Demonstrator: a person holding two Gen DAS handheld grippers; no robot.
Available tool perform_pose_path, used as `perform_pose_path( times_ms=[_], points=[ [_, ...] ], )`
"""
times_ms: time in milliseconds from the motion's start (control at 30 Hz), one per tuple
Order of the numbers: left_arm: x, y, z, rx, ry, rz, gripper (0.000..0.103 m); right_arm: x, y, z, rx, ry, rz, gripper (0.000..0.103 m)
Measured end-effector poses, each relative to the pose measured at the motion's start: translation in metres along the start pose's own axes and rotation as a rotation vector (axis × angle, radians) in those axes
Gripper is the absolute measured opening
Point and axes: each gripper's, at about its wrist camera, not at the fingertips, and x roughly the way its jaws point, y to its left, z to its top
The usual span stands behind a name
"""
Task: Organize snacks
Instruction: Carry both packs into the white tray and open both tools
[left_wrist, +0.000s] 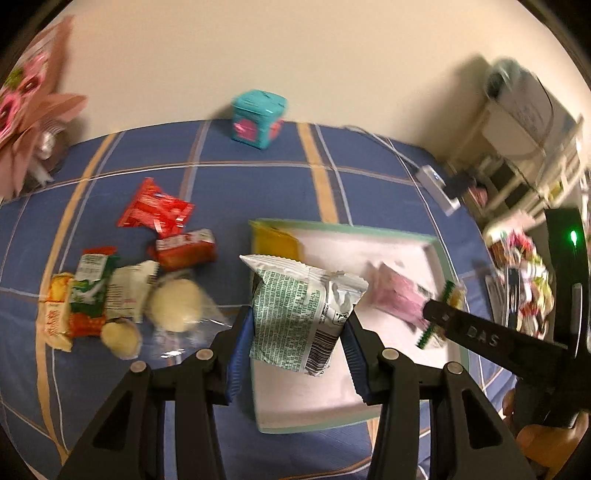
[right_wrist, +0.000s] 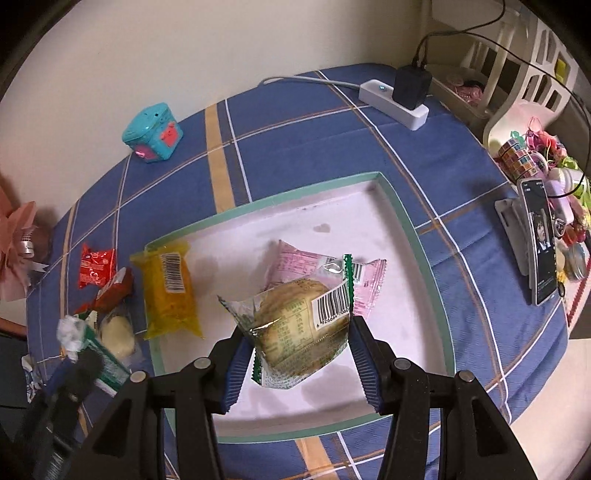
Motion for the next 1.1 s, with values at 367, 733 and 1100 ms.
perform_pose_path(
  times_ms=[367, 733, 1100],
  points=[
    [0.051, -0.018, -0.018, 0.050, 0.157, 0.023, 0.049, 0.034, -0.004, -0.005, 0.000, 0.101, -0.012, 0.055],
    [0.070, -0.025, -0.026, 0.069, 0.239, 0.020, 0.049, 0.055, 0.001, -0.014, -0.018, 0.169, -0.022, 0.056],
    [0.069, -0.027, -0.027, 0.085, 0.257, 0.047, 0.054, 0.047, 0.008, -0.005, -0.024, 0.142, -0.017, 0.063]
  ],
)
